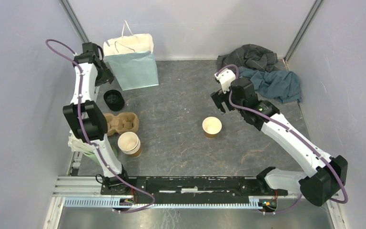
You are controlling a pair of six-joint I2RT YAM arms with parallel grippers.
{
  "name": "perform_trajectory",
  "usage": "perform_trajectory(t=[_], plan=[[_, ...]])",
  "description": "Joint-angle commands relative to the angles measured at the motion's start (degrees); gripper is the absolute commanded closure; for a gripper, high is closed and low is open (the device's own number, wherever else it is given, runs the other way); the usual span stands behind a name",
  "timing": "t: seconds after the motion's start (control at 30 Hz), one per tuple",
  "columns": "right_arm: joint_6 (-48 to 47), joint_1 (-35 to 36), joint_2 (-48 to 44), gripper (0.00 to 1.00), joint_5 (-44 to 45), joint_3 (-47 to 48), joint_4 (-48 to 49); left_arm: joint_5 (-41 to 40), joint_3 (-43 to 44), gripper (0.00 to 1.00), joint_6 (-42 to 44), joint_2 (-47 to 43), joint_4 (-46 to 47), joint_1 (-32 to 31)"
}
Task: Pack the takeout coffee
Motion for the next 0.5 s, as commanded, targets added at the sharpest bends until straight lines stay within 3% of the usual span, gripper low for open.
perform_trajectory(t=[0.0, 0.23, 0.47], plan=[[-1.55, -0.26, -2.2, 0.02, -0.6, -2.45, 3.03, -0.42, 2.9, 0.13, -1.72, 3.4, -2.35, 1.11], [-1.79, -0.8, -2.47, 0.02, -0.31, -2.42, 3.46, 4.33, 0.14, 0.3, -1.36, 5.74, -0.52, 2.96], [-1.61, -0.72, -2.24, 0.02, -0.43, -2.06, 3.47, 3.13, -1.04, 0.43, -1.05, 6.08, -0.41, 3.24]])
